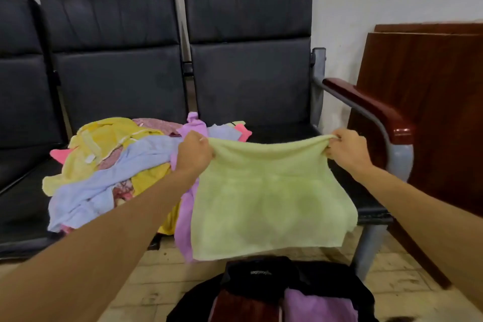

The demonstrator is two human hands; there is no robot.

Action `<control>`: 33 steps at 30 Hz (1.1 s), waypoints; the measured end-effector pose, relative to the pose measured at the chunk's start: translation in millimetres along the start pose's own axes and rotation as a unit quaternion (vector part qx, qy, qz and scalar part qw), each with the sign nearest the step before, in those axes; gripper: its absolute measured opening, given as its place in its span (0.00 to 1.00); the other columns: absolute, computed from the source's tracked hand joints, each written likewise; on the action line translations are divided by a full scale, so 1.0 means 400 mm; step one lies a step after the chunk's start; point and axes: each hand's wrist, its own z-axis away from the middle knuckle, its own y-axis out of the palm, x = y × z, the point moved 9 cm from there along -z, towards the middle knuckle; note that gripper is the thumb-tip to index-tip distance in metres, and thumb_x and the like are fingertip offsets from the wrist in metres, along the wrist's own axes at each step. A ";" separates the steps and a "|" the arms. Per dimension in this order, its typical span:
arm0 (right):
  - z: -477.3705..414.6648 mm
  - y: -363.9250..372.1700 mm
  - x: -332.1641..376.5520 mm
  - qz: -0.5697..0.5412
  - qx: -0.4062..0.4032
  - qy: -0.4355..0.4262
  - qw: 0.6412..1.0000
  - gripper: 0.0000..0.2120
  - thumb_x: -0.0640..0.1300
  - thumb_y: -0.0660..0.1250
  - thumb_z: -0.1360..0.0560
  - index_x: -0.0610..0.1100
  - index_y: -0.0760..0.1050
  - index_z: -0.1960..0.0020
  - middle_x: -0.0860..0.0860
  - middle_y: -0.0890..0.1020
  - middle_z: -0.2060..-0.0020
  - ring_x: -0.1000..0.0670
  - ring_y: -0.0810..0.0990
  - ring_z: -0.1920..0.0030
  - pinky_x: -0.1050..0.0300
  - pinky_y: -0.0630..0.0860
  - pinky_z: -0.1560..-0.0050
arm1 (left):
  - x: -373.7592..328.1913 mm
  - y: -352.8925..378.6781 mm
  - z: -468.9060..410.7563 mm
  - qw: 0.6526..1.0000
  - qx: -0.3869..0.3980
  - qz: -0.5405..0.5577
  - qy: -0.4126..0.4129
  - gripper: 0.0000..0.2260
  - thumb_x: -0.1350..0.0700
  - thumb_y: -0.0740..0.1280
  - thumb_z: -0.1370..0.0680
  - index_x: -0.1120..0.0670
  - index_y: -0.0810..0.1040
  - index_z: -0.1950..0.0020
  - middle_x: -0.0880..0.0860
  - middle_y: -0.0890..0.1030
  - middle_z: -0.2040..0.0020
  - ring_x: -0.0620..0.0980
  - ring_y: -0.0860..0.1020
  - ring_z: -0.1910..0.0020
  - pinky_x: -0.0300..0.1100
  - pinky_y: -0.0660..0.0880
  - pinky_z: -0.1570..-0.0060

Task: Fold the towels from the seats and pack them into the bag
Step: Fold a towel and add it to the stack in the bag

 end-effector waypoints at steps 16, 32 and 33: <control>0.137 0.216 -0.179 0.240 0.207 -0.076 0.946 0.15 0.40 0.58 0.21 0.46 0.75 0.36 0.45 0.80 0.46 0.45 0.78 0.52 0.52 0.77 0.51 | 0.174 0.267 0.152 0.928 0.233 -0.236 0.170 0.03 0.64 0.55 0.20 0.58 0.64 0.51 0.59 0.75 0.54 0.61 0.74 0.55 0.56 0.70 0.55; 0.032 0.080 -0.130 0.083 -0.005 -0.088 0.993 0.12 0.36 0.60 0.20 0.36 0.79 0.41 0.40 0.84 0.52 0.43 0.79 0.61 0.69 0.70 0.57 | 0.138 0.116 0.039 0.985 0.080 -0.031 0.149 0.06 0.58 0.57 0.18 0.55 0.70 0.54 0.48 0.73 0.61 0.44 0.70 0.62 0.37 0.67 0.58; 0.043 0.064 -0.131 0.078 -0.006 -0.087 0.993 0.12 0.37 0.61 0.20 0.37 0.80 0.41 0.42 0.84 0.56 0.46 0.77 0.65 0.74 0.68 0.64 | 0.141 0.094 0.049 0.987 0.073 -0.021 0.143 0.07 0.58 0.58 0.18 0.55 0.71 0.55 0.49 0.74 0.60 0.46 0.71 0.62 0.42 0.67 0.58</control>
